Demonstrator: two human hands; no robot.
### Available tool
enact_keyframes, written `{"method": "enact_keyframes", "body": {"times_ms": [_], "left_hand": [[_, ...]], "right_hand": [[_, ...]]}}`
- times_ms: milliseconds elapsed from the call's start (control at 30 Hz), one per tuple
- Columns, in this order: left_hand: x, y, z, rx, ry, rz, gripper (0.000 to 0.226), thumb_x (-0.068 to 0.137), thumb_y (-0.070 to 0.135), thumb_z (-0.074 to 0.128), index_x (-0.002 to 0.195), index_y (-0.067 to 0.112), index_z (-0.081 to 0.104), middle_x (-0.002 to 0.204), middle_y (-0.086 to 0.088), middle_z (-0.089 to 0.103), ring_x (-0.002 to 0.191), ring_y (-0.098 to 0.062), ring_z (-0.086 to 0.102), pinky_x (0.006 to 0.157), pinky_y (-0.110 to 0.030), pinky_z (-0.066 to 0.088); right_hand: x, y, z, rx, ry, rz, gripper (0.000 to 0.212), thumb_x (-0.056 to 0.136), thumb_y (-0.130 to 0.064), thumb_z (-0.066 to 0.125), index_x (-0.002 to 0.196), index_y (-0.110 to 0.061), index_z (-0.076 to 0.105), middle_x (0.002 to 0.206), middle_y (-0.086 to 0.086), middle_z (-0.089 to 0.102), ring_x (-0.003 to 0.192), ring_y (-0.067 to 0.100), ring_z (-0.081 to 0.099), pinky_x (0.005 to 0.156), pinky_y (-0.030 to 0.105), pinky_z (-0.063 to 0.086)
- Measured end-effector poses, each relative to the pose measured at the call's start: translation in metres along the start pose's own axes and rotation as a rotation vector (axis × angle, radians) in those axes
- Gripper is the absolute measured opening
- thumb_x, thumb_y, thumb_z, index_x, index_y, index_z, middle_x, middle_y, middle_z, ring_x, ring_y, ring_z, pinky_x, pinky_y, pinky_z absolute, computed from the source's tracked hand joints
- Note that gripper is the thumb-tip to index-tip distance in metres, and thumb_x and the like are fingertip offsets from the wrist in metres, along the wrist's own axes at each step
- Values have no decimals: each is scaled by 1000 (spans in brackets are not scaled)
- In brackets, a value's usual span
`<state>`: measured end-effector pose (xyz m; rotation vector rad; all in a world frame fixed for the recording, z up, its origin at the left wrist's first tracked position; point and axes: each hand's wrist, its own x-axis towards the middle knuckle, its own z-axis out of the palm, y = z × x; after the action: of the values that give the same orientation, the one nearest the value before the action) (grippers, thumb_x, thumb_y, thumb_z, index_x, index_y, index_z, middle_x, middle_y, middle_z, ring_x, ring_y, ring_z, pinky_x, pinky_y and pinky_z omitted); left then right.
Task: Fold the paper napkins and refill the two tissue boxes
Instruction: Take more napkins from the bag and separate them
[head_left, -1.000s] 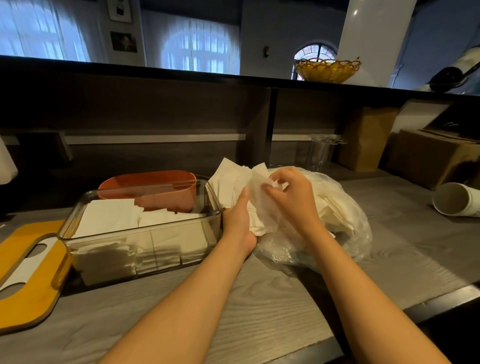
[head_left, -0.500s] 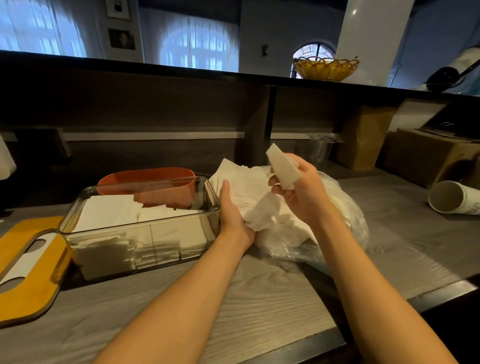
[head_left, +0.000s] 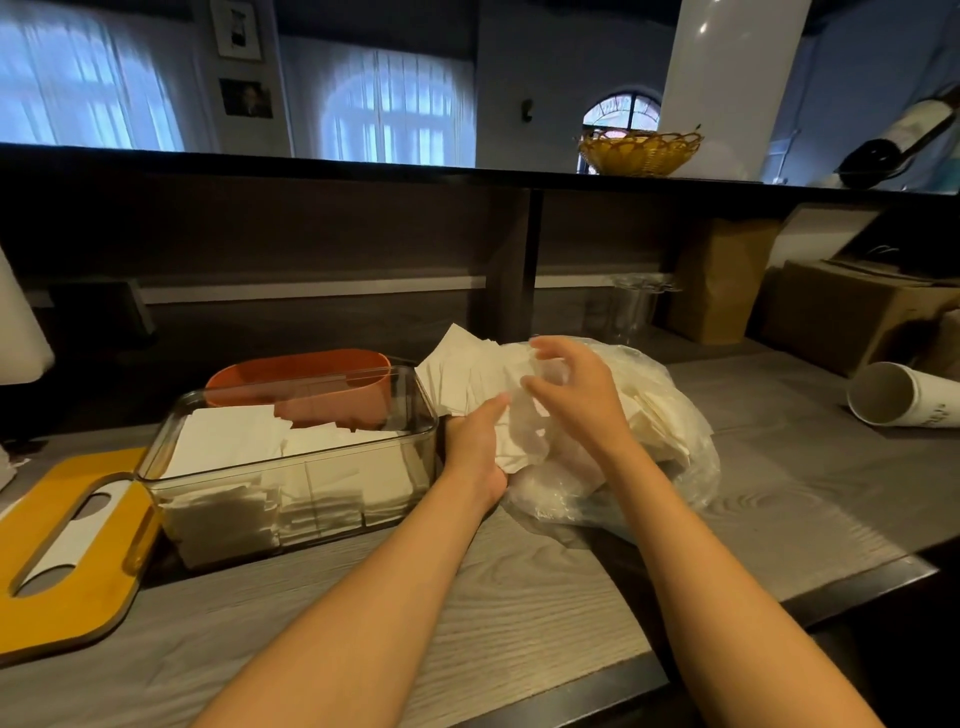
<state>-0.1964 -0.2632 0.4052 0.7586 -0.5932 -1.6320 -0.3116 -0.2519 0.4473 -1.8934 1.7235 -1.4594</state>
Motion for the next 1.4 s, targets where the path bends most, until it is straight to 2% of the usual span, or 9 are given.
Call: {"method": "enact_keyframes", "body": {"times_ms": [133, 433, 533, 600, 733, 867, 1067, 1200, 1400], "left_hand": [[0, -1, -2, -16, -19, -15, 32, 97, 11, 61, 129, 10, 64, 116, -18, 72, 99, -36, 71, 77, -45, 60], [3, -1, 1, -22, -4, -10, 35, 100, 34, 60, 133, 23, 61, 119, -10, 73, 106, -34, 70, 86, -50, 59], [3, -1, 1, -47, -19, -2, 36, 100, 37, 59, 132, 22, 63, 121, -11, 72, 108, -34, 69, 93, -52, 56], [3, -1, 0, -76, -69, -32, 45, 97, 49, 58, 131, 21, 64, 121, -12, 72, 110, -35, 68, 97, -52, 54], [6, -1, -2, -115, -86, -68, 66, 86, 74, 53, 127, 24, 66, 119, -12, 72, 111, -35, 67, 99, -52, 52], [6, -1, -2, -84, -111, -67, 74, 79, 74, 58, 130, 21, 64, 121, -12, 72, 114, -35, 67, 104, -55, 49], [6, -4, 1, 56, 3, -1, 34, 97, 24, 65, 129, 15, 64, 114, -13, 73, 102, -35, 71, 90, -53, 58], [7, -4, 0, 48, 20, -22, 32, 99, 29, 62, 129, 17, 64, 112, -12, 74, 97, -34, 72, 81, -47, 61], [6, -4, -1, -26, -103, -55, 52, 96, 59, 50, 126, 19, 66, 115, -14, 74, 110, -37, 68, 102, -56, 50]], "right_hand": [[0, 1, 3, -241, -84, -124, 37, 88, -21, 73, 123, -28, 65, 108, -13, 54, 104, 8, 50, 92, 25, 44], [3, 6, -3, -167, 140, -19, 16, 91, -16, 68, 104, -14, 77, 102, -3, 73, 93, 8, 61, 82, 21, 44], [2, 2, -7, -20, 269, -12, 12, 92, -15, 68, 98, -16, 78, 92, -11, 68, 87, 3, 59, 84, 23, 49], [2, -2, -10, 186, 329, 14, 12, 92, -16, 66, 92, -24, 75, 83, -14, 69, 78, 2, 63, 75, 21, 55], [0, -7, -8, 465, 163, 127, 15, 93, -14, 66, 88, -27, 74, 83, -11, 72, 76, -1, 66, 64, 14, 52], [-3, -2, 8, 241, 45, 125, 12, 93, -15, 67, 90, -22, 76, 85, -11, 72, 85, 6, 66, 75, 20, 54], [1, 4, 12, 30, -1, 90, 17, 91, -20, 68, 107, -21, 75, 101, -8, 70, 97, 9, 62, 91, 35, 54], [3, 4, 9, -214, -136, -42, 53, 81, -26, 78, 131, -31, 60, 125, -4, 57, 115, 16, 52, 98, 35, 49], [3, 2, 4, -215, -155, -5, 55, 77, -24, 83, 126, -27, 59, 102, -2, 62, 90, 16, 58, 83, 33, 52]]}}
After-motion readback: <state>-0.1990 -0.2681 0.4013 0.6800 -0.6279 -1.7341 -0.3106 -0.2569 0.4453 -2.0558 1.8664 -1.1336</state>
